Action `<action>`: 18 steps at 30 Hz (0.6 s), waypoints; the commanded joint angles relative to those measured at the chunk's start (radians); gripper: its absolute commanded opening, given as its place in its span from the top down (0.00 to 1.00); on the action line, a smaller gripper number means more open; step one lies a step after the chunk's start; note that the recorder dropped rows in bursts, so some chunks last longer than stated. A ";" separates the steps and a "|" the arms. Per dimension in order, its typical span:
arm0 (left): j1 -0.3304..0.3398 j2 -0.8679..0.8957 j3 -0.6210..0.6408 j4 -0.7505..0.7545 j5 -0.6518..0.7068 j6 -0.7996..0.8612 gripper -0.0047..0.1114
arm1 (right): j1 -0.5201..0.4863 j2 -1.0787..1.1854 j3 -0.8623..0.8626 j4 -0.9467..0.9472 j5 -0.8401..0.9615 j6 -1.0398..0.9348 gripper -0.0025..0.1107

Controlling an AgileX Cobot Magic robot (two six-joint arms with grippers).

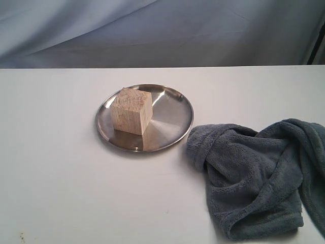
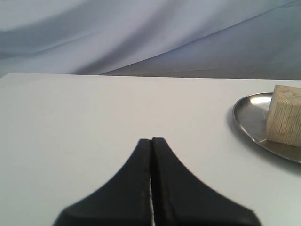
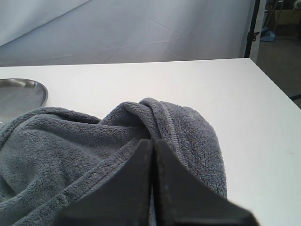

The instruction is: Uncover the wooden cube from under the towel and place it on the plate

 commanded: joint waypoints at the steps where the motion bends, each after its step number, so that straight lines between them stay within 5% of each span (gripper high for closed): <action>1: 0.004 -0.003 0.004 -0.003 -0.003 0.025 0.96 | 0.000 -0.006 0.003 0.005 0.012 0.004 0.95; 18: 0.004 -0.003 0.004 -0.003 -0.003 0.154 0.96 | 0.000 -0.006 0.003 0.005 0.012 0.004 0.95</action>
